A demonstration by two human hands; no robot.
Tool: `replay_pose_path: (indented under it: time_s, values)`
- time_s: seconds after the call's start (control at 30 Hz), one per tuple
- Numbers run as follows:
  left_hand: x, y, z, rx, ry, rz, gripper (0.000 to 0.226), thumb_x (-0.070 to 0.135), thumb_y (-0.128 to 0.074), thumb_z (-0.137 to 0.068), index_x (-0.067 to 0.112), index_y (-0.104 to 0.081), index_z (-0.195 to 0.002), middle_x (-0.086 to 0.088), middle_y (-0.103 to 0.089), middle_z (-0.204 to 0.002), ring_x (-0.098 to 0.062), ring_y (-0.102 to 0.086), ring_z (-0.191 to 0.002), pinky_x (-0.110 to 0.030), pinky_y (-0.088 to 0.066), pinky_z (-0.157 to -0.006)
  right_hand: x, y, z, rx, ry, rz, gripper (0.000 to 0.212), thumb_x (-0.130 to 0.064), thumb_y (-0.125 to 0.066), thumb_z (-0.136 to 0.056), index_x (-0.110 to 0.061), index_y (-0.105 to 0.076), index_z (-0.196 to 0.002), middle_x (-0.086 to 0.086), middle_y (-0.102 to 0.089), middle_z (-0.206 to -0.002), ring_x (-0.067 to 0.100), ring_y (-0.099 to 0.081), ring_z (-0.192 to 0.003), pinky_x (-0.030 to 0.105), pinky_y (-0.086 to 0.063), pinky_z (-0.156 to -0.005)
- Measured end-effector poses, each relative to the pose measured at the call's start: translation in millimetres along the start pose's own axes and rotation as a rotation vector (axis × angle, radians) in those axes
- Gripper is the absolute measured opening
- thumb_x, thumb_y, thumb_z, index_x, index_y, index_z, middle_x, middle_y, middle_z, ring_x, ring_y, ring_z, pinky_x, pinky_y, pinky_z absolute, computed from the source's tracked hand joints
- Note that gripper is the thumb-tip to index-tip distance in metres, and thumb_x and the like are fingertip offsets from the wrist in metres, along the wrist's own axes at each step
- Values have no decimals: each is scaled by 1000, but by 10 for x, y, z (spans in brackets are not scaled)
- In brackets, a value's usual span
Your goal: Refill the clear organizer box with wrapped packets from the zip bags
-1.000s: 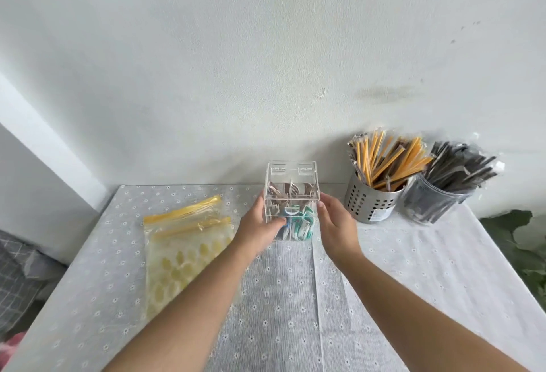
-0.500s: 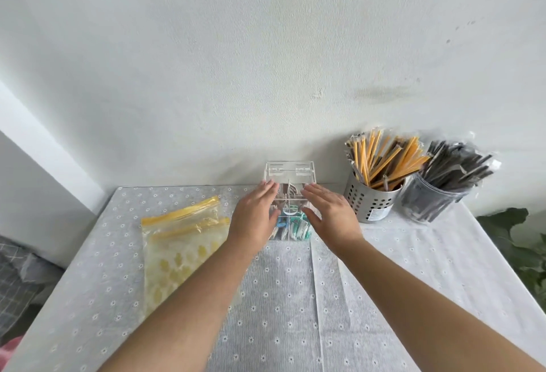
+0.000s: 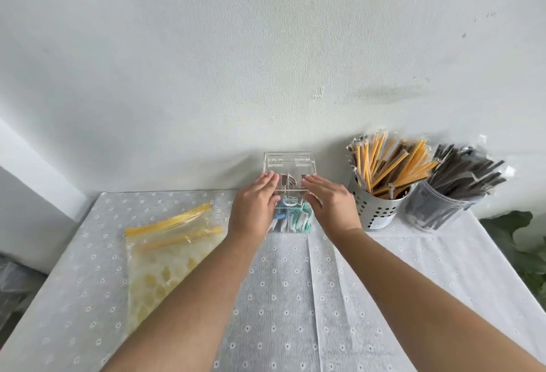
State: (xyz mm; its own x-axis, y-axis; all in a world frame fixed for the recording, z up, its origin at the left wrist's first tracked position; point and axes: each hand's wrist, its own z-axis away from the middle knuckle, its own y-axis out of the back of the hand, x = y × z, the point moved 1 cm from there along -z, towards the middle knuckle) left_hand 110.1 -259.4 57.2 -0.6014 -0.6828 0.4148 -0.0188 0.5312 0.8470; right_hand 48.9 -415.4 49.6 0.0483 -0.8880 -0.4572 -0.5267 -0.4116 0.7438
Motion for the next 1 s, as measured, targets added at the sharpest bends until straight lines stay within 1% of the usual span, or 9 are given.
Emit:
replay_pose_path:
  time_s: [0.1,0.2,0.47,0.57,0.67,0.77,0.8,0.9,1.0]
  values:
    - [-30,-21,-193,-16,-4,-40,49,14,-61,-91,13,-47,-137,-2,-46,-144,-15,-42,-136,-22,-24,-115,58,3,-189,-39,-62,-29,29,-9,-72,-80,-13,-72,-109,4,-69,-117,19,-63,-115,42,-50,-98]
    - [-42,-37,-275,-25,-15,-59,51,13,-63,-89,12,-46,-137,-3,-46,-144,-16,-42,-136,-21,-18,-113,111,9,-294,-72,-146,-59,31,-14,-72,-81,-17,-71,-111,0,-67,-121,13,-60,-119,33,-39,-109]
    - [-13,-31,-286,-61,38,-92,55,15,-57,-94,16,-36,-144,1,-34,-152,-12,-30,-142,-22,-16,-115,83,23,-284,-112,-231,-89,33,-15,-71,-83,-21,-68,-115,-2,-63,-127,10,-58,-121,35,-40,-110]
    - [9,30,-297,-213,21,-169,65,18,-55,-95,17,-21,-150,1,-19,-159,-14,-18,-147,-28,-13,-118,39,77,-335,-188,-306,-47,34,-18,-69,-84,-25,-67,-117,-5,-62,-129,16,-60,-119,33,-42,-108]
    - [0,215,-252,-384,19,-188,76,33,-56,-93,21,-10,-152,-2,-4,-161,-20,-7,-149,-42,-14,-120,-103,123,-389,-298,-335,63,34,-14,-62,-88,-24,-63,-120,0,-65,-126,24,-64,-109,38,-50,-98]
    - [-77,430,-36,-247,47,-121,72,32,-56,-92,21,-16,-151,-5,-15,-160,-21,-17,-147,-43,-22,-119,-319,124,-322,-260,-194,193,31,-12,-55,-89,-21,-62,-117,-3,-60,-132,22,-58,-115,40,-43,-101]
    - [-151,491,92,-207,80,-93,70,32,-56,-92,20,-19,-151,-5,-18,-159,-20,-19,-146,-41,-24,-118,-429,100,-247,-194,-114,185,28,-12,-56,-87,-19,-65,-113,-2,-61,-128,23,-56,-117,41,-42,-99]
    - [-552,600,536,-127,282,-53,63,30,-57,-90,20,-31,-147,-2,-26,-156,-17,-24,-144,-35,-28,-115,-748,-100,36,-111,12,46,16,-9,-63,-79,-15,-70,-91,4,-68,-99,31,-63,-97,39,-48,-82]
    - [-1076,689,1011,-64,563,-56,59,29,-59,-88,19,-37,-142,-4,-33,-151,-20,-31,-140,-37,-34,-110,-1015,-498,296,-406,-85,-28,23,-20,-58,-86,-18,-66,-108,1,-64,-114,24,-58,-109,35,-46,-91]
